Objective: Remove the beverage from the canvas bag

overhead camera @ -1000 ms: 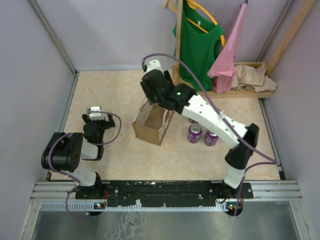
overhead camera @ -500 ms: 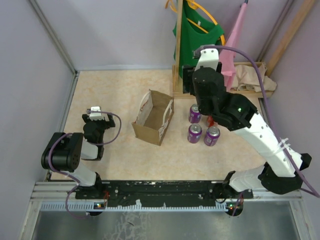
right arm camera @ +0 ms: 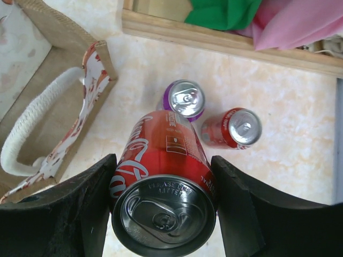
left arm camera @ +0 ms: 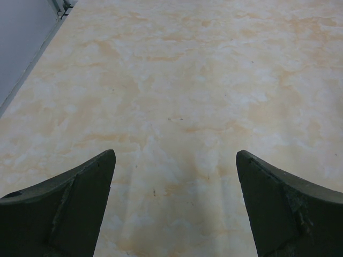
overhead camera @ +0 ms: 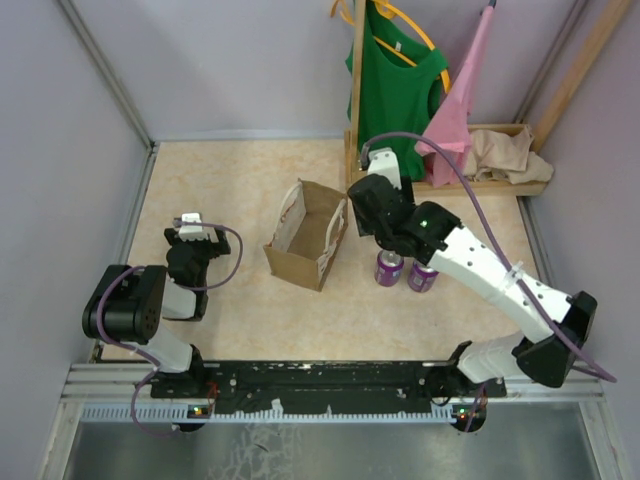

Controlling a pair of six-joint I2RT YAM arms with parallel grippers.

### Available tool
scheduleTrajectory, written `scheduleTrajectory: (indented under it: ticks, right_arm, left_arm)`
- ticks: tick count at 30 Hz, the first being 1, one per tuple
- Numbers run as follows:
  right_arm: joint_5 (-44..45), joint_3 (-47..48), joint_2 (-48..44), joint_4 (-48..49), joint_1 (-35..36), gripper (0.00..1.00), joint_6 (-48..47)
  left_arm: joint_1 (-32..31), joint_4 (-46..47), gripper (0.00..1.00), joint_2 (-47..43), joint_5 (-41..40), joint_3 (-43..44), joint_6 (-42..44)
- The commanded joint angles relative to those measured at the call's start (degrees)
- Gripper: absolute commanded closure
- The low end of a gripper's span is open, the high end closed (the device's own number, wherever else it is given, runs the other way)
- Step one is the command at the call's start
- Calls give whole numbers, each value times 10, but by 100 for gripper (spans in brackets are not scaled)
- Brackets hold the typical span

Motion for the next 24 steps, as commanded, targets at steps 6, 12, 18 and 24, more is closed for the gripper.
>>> scheduleTrajectory:
  ticks: [6, 12, 18, 24]
  right_arm:
    - [-70, -12, 50, 116, -30, 100, 14]
    - [-121, -38, 82, 141, -60, 100, 20]
    - [-152, -64, 109, 165, -67, 100, 19]
    - [-175, -79, 142, 185, -72, 100, 20]
  left_arm:
    - [-3, 10, 0, 7, 3, 7, 3]
    - [-3, 10, 0, 8, 2, 7, 3]
    - [-4, 10, 0, 7, 2, 7, 3]
    - [-3, 10, 0, 7, 3, 7, 3]
